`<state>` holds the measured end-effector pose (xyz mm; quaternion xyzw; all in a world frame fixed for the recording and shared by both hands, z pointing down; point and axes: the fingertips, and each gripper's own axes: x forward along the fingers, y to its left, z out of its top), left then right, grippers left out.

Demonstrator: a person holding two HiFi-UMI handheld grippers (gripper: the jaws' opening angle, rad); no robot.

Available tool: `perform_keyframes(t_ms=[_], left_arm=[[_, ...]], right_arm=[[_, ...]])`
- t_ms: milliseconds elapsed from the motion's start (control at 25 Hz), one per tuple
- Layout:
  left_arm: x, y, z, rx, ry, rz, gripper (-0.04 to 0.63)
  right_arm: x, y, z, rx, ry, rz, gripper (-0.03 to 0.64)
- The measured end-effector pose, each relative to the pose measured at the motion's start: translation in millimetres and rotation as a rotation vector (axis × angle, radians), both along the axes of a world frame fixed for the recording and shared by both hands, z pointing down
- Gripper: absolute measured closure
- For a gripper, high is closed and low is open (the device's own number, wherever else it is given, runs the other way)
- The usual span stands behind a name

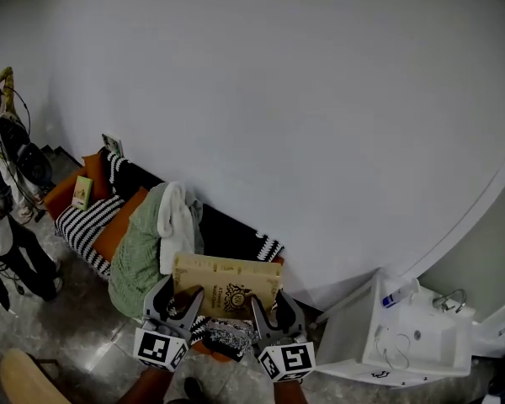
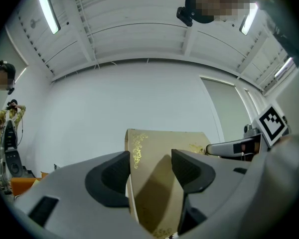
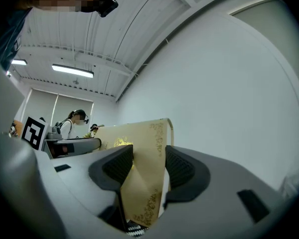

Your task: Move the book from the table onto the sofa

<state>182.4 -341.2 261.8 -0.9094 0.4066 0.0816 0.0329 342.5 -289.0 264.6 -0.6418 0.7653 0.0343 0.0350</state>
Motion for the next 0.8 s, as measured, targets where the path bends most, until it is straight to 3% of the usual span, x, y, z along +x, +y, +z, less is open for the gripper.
perform_keyframes(t_ms=[400, 800], left_arm=[[6.0, -67.4, 12.4, -0.034, -0.006, 0.027, 0.351], [45.8, -129.2, 30.6, -0.078, -0.037, -0.003, 0.351]], right_arm=[[4.7, -63.9, 16.5, -0.040, -0.004, 0.025, 0.402], [45.6, -130.1, 37.3, -0.066, -0.043, -0.006, 0.402]])
